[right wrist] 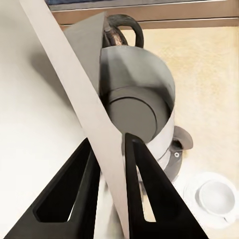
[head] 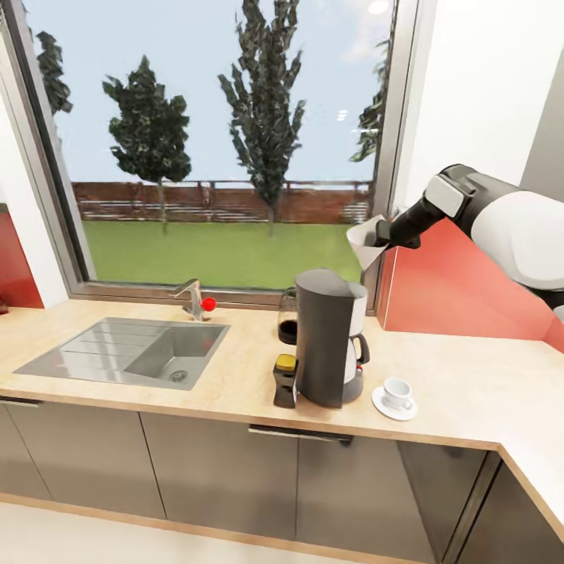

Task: Set up a coffee station on the kitchen countertop: keep the coffee maker on the countertop, move the bottle of coffee from the kitchen shelf to the counter next to the coffee maker, place a paper coffee filter on top of the coffee maker, put the saucer next to the coffee maker with the coffee cup on the saucer, and place the electric kettle next to the coffee maker.

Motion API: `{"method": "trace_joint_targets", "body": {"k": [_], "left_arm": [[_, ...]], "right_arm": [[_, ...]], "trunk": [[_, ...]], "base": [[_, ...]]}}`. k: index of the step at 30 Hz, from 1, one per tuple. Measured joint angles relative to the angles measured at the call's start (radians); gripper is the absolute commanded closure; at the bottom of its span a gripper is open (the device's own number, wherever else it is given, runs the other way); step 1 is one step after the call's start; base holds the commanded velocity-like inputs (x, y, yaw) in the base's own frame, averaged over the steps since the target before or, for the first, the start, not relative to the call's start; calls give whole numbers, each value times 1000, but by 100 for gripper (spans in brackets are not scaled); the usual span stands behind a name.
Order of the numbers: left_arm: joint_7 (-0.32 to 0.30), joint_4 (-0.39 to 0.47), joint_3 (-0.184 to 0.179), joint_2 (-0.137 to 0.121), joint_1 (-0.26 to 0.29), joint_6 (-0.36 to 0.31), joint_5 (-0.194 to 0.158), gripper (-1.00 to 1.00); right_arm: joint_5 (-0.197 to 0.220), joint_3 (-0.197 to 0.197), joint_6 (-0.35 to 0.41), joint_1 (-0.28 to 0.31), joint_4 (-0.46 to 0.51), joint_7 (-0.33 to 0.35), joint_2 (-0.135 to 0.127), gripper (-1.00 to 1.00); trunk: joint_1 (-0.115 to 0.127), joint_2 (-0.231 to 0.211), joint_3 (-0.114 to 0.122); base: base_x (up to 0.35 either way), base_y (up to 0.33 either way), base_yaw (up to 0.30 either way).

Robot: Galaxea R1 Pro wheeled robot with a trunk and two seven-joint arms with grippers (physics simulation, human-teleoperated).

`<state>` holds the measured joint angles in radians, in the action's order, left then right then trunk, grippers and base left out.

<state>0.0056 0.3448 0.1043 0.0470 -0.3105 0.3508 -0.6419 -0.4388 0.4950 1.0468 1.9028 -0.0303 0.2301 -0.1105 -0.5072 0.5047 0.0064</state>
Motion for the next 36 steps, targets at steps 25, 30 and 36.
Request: {"method": "trace_joint_targets", "body": {"k": [25,30,36], "left_arm": [[0,-1,0,0,0,5,-2,-100],[0,-1,0,0,0,5,-1,-100],[0,-2,0,4,0,6,-2,-100]], "right_arm": [[12,0,0,0,-1,0,-35,100],[14,0,0,0,-1,0,-36,100],[16,0,0,0,-2,1,-49,100]], "trunk": [[0,0,0],[0,0,0],[0,0,0]], "base": [[62,24,0],[227,0,0],[20,0,0]]}}
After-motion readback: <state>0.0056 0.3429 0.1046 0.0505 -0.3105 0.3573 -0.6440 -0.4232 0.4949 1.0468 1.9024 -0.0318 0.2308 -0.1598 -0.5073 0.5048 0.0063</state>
